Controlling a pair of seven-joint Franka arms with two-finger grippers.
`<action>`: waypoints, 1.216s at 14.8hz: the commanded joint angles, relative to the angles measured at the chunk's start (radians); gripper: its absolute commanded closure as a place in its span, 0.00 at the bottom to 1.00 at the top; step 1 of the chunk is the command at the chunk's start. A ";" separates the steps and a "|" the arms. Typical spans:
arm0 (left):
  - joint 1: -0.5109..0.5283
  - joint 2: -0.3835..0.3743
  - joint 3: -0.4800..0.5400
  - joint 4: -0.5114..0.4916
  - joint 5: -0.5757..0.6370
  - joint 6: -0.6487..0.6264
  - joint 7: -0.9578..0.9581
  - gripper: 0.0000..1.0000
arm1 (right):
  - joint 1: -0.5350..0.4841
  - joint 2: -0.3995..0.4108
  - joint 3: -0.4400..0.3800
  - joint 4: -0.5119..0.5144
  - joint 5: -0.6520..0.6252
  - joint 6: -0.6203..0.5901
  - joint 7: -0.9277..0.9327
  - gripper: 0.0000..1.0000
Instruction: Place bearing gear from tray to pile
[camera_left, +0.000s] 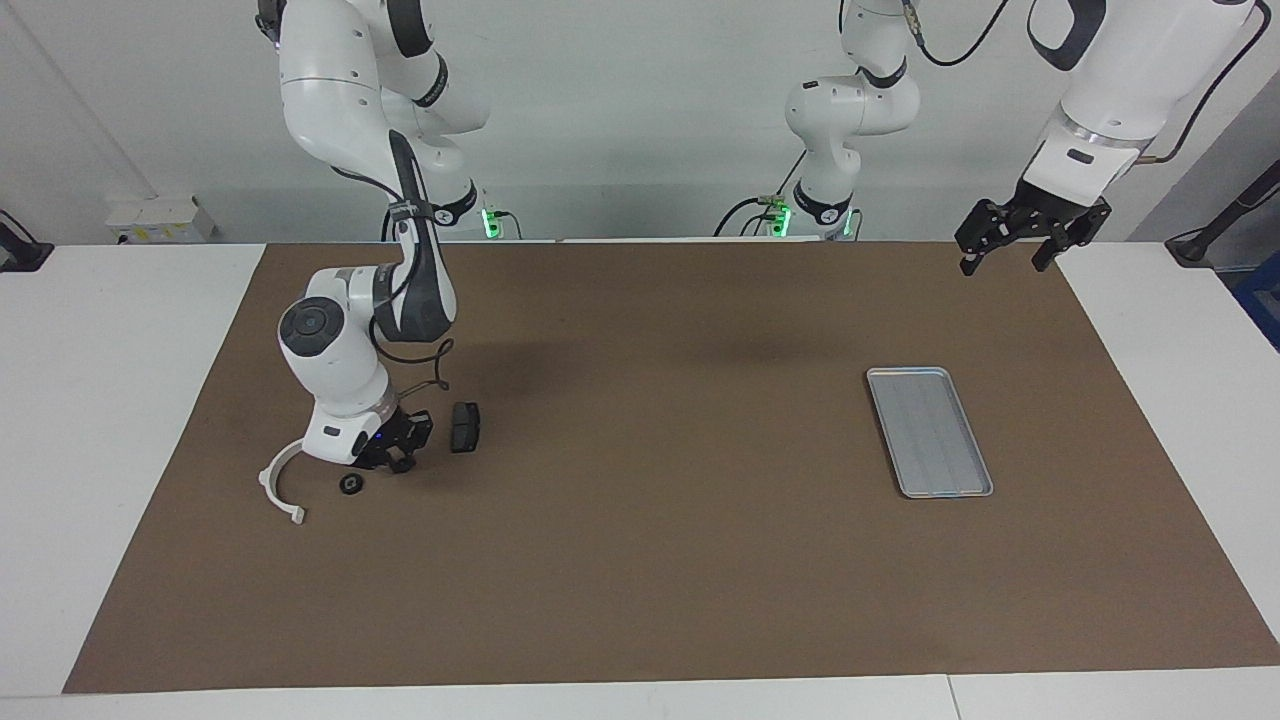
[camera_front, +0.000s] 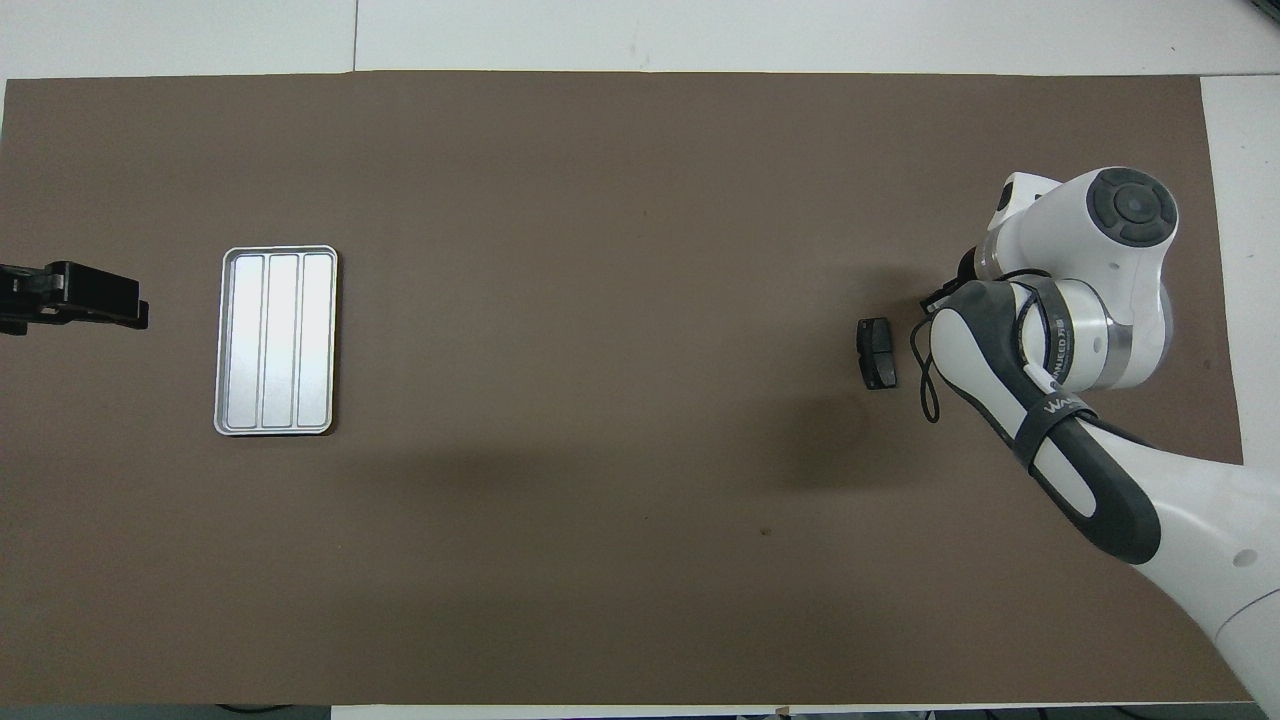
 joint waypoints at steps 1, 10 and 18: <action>-0.004 -0.037 0.002 -0.043 0.013 0.014 0.000 0.00 | -0.017 -0.032 0.016 -0.045 0.015 0.028 -0.019 1.00; -0.003 -0.037 0.002 -0.043 0.013 0.014 0.002 0.00 | -0.008 -0.033 0.016 -0.019 0.013 0.029 0.076 0.00; -0.003 -0.037 0.002 -0.043 0.013 0.014 0.002 0.00 | -0.002 -0.192 0.013 0.249 -0.010 -0.291 0.151 0.00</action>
